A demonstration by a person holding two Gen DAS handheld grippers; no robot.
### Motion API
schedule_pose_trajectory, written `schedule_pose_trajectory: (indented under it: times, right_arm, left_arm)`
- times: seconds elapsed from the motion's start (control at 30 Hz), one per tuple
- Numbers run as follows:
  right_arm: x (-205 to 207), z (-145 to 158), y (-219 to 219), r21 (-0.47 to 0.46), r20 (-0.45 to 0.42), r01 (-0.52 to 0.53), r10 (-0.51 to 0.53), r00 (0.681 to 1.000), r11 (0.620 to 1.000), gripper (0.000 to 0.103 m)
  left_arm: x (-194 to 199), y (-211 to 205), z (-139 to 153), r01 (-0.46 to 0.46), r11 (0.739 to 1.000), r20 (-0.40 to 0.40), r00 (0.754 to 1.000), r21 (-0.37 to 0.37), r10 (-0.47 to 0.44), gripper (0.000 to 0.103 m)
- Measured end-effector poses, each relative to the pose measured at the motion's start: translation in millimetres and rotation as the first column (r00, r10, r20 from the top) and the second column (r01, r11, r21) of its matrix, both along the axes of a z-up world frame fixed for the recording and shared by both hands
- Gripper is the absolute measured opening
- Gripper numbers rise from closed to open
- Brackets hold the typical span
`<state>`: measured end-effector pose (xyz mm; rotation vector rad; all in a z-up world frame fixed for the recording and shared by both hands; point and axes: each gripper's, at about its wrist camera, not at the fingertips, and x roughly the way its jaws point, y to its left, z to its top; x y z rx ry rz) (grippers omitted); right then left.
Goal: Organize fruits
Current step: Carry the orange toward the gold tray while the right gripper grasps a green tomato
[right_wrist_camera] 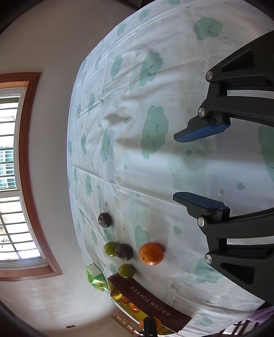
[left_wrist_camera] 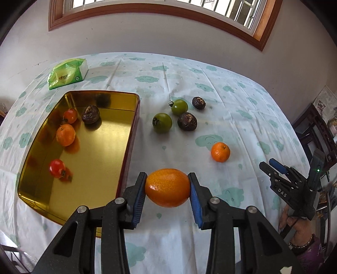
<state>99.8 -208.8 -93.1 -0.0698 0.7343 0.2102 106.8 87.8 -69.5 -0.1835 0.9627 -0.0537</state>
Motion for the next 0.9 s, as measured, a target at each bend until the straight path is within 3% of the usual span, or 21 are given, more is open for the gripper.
schedule_pose_trajectory:
  times: [0.1, 0.23, 0.33, 0.47, 0.67, 0.9]
  right_arm:
    - [-3.0, 7.1, 12.1, -0.001, -0.004, -0.064, 0.064, 0.998, 0.998, 0.050]
    - [-6.5, 36.5, 46.4, 0.074, 0.030, -0.214, 0.213, 0.977, 0.974, 0.050]
    - [-2.7, 55.9, 94.9, 0.039, 0.050, -0.377, 0.375, 0.926, 0.926, 0.050]
    - [11.0, 55.7, 164.1, -0.114, 0.027, -0.546, 0.552, 0.833, 0.830, 0.050]
    - [60.6, 37.0, 217.5, -0.161, -0.062, -0.608, 0.607, 0.792, 0.777, 0.049]
    - [101.1, 8.2, 250.7, -0.214, -0.177, -0.614, 0.589, 0.789, 0.759, 0.046]
  left_arm:
    - [-16.8, 10.4, 10.7, -0.007, 1.000, 0.025, 1.000, 0.017, 0.007, 0.035]
    - [-33.0, 22.7, 20.8, -0.011, 0.999, 0.048, 0.999, 0.035, 0.009, 0.035]
    - [-41.3, 31.7, 25.0, -0.017, 0.999, 0.060, 0.998, 0.034, 0.014, 0.035]
    - [-48.8, 44.8, 28.7, -0.033, 0.999, 0.071, 0.997, 0.022, 0.031, 0.035]
    - [-51.3, 62.1, 29.1, -0.055, 0.998, 0.071, 0.996, 0.016, 0.053, 0.035]
    - [-47.0, 79.7, 28.8, -0.086, 0.996, 0.072, 0.994, 0.013, 0.085, 0.035]
